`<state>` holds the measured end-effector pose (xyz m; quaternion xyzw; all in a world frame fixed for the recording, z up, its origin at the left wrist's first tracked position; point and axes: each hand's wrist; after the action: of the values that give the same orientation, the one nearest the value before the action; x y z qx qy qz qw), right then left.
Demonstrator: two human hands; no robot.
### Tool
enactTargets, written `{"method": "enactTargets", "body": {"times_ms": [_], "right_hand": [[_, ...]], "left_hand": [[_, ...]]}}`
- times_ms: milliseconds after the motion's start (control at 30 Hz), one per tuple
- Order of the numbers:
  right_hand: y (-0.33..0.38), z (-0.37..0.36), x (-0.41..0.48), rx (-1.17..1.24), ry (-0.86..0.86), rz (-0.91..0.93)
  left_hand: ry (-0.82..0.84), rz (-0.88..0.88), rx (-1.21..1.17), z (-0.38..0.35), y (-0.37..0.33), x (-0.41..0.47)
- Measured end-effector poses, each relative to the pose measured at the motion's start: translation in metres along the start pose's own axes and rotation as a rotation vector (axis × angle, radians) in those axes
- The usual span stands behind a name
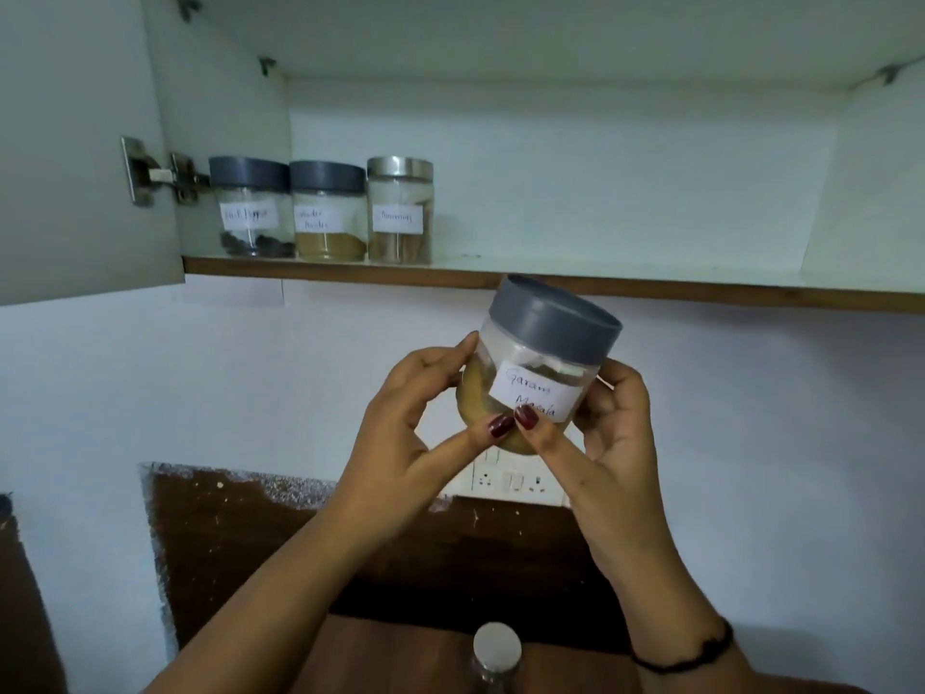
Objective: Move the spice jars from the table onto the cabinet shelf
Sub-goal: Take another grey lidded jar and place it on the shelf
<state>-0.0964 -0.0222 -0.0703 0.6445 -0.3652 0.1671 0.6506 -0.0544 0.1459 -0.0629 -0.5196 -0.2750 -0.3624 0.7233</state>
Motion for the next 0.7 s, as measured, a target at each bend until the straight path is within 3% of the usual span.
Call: {"method": "enactTargets", "body": {"times_ms": [300,700], "right_hand": [[0.034,-0.014,0.099,-0.115,0.086,0.089],[0.014,-0.032,0.164,-0.355,0.076,0.117]], "left_hand": [[-0.112,-0.106,0.122,0.02,-0.001,0.091],[-0.152,-0.073,0.261,0.012,0.04,0.148]]}}
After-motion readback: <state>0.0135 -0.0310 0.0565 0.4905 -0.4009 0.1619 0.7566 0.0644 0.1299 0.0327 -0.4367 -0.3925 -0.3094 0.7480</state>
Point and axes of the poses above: each hand's wrist, its own x-axis towards the middle knuckle, its own z-axis out of the back of the hand, y = z × x, and after that the axes turned 2 degrees about z, right-handed
